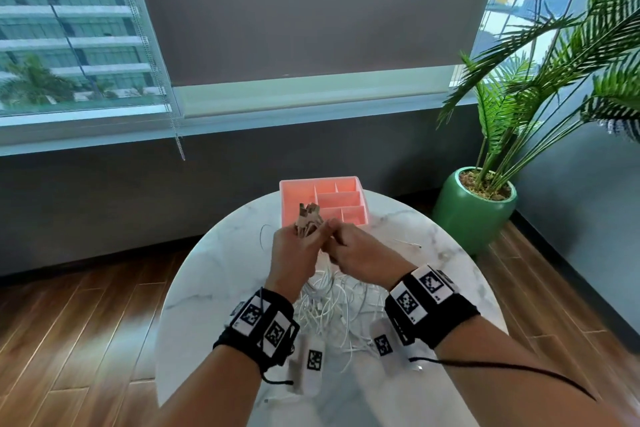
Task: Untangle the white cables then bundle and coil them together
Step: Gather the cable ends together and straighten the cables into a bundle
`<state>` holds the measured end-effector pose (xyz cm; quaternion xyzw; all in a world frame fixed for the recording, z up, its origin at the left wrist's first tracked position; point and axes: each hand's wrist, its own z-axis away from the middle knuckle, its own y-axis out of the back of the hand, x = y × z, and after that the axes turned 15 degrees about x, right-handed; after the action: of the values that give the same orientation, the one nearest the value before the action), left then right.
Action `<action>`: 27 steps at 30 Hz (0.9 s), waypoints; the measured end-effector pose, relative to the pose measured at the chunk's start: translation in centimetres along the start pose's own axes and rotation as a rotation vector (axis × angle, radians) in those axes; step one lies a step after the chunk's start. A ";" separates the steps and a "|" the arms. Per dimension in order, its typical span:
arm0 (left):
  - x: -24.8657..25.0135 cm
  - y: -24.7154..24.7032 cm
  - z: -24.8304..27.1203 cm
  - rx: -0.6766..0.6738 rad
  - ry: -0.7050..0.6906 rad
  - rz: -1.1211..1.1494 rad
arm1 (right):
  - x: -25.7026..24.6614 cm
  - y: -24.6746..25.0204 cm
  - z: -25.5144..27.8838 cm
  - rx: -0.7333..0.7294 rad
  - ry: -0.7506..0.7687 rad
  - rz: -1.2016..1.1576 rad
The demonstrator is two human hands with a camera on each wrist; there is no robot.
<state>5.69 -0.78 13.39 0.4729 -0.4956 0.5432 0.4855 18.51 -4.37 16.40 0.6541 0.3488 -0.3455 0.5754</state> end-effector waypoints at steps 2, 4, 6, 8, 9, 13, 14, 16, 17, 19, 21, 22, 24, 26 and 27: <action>0.2 0.2 -0.6 0.027 0.043 -0.010 | 0.2 -0.3 0.2 -0.013 0.019 0.001; 0.7 0.4 -1.3 0.050 0.054 0.017 | 0.9 -0.7 0.3 -0.023 0.052 0.015; 1.9 0.7 -2.0 0.075 0.004 0.068 | 2.4 -1.1 0.3 0.013 0.080 0.096; 3.5 1.5 -2.7 0.113 -0.088 0.127 | 4.6 -1.1 0.6 0.049 0.061 0.156; 4.5 2.1 -3.0 0.136 -0.131 0.171 | 5.8 -1.1 0.9 0.053 0.036 0.166; 8.7 4.4 -4.2 0.173 -0.230 0.334 | 10.5 -0.8 2.2 0.058 -0.105 0.173; 9.3 4.6 -4.2 0.170 -0.239 0.354 | 10.9 -0.8 2.1 0.074 -0.128 0.175; 9.7 4.9 -4.3 0.175 -0.232 0.391 | 10.5 -0.7 0.9 0.114 -0.150 0.133; 9.6 5.1 -4.5 0.177 -0.220 0.413 | 9.4 -0.3 0.3 0.148 -0.149 0.078; 9.2 5.5 -4.9 0.179 -0.190 0.462 | 6.6 0.9 -0.9 0.269 -0.156 -0.133; 8.8 6.0 -5.2 0.169 -0.171 0.526 | 3.4 2.5 -1.7 0.380 -0.187 -0.444; 8.6 6.1 -5.2 0.165 -0.168 0.555 | 1.7 3.2 -2.0 0.431 -0.180 -0.564; 8.1 6.2 -5.4 0.171 -0.163 0.576 | -0.6 4.5 -2.7 0.538 -0.118 -0.544; 7.8 6.0 -5.4 0.208 -0.147 0.578 | -2.2 5.7 -3.2 0.594 -0.019 -0.175; 7.7 6.0 -5.4 0.234 -0.140 0.583 | -2.4 6.1 -3.3 0.569 0.015 0.027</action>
<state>-1.08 4.83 20.28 0.3998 -0.5764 0.6789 0.2168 22.67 -1.79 21.93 0.7966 0.2334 -0.4168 0.3705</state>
